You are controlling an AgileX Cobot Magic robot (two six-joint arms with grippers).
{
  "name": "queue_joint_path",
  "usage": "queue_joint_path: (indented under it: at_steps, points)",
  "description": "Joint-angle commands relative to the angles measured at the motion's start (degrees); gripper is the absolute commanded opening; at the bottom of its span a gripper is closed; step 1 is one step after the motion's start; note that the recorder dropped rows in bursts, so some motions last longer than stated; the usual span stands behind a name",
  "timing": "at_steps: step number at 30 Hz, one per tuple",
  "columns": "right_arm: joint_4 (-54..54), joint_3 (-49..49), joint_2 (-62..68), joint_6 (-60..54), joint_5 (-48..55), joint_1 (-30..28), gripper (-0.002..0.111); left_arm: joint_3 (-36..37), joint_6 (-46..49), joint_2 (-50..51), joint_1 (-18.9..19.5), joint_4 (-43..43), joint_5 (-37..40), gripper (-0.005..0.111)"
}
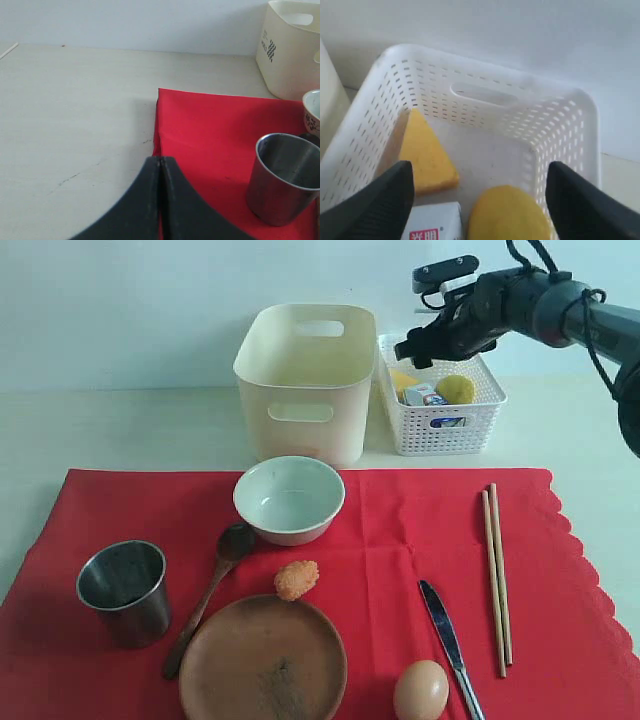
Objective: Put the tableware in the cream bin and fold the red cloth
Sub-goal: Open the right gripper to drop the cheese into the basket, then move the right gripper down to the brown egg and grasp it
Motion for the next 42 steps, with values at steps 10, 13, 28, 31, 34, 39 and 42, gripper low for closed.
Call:
queue_joint_path:
  at_steps: [10,13,28,31,34,39,42]
  points:
    - [0.1,-0.6,-8.3,-0.1,17.4,-0.2,0.04,0.1,-0.2,-0.4,0.1,-0.4,-0.6,0.0]
    - [0.6,-0.3,-10.0,-0.6,22.1,-0.2,0.023,0.1,-0.2,-0.4,0.1,-0.4,-0.6,0.0]
    - [10.0,56.5,-46.7,-5.0,-0.3,-0.2,0.0,0.1,-0.2,-0.4,0.1,-0.4,-0.6,0.0]
    - [10.2,66.8,-54.6,-4.4,-3.8,-0.2,0.0,0.1,-0.2,-0.4,0.1,-0.4,-0.6,0.0]
    - [10.2,73.3,-60.4,-4.4,-3.7,-0.2,0.0,0.1,-0.2,-0.4,0.1,-0.4,-0.6,0.0]
    - [12.0,80.3,-68.4,-4.4,-3.4,-0.2,0.0,0.1,-0.2,-0.4,0.1,-0.4,-0.6,0.0]
    - [12.1,83.1,-73.3,-4.4,-2.2,-0.2,0.0,0.1,-0.2,-0.4,0.1,-0.4,-0.6,0.0]
